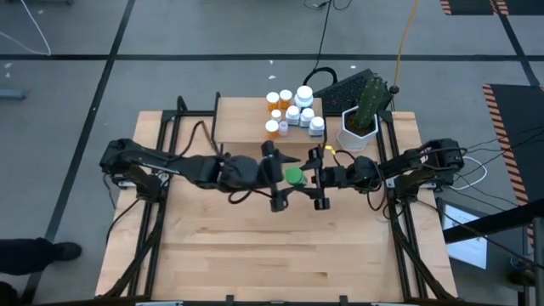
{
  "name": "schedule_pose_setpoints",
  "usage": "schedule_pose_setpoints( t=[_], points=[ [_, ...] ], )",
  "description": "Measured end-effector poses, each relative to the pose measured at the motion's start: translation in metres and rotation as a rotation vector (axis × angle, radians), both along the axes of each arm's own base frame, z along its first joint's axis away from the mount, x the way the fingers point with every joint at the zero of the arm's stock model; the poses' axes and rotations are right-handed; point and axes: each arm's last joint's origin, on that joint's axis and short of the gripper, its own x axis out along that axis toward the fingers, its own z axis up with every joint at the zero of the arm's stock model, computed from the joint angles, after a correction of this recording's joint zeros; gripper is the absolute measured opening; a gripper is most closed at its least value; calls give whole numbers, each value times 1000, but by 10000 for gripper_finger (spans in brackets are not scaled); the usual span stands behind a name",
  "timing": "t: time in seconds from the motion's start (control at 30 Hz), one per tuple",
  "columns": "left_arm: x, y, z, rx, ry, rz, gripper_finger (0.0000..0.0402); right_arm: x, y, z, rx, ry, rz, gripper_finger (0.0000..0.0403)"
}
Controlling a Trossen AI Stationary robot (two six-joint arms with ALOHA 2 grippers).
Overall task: Pick and place medicine bottles onto shelf by color
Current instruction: Put the green pill bottle on the shelf
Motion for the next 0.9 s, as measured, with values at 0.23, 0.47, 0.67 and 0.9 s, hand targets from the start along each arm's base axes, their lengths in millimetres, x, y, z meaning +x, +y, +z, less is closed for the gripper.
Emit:
schedule_pose_setpoints(
  t=[0.23,0.47,0.67,0.9],
  points=[
    [-38,4,-28,0,-254,1,321,0,-2,0,-3,-1,-8,215],
    [-46,20,-47,-25,-387,-129,321,0,-4,-1,-12,6,-14,215],
    [-44,27,-50,-47,-376,-155,321,1,-9,-3,-9,31,-34,215],
    [-43,32,-49,-34,-380,-217,321,2,-12,-4,-3,37,-43,215]
  ],
)
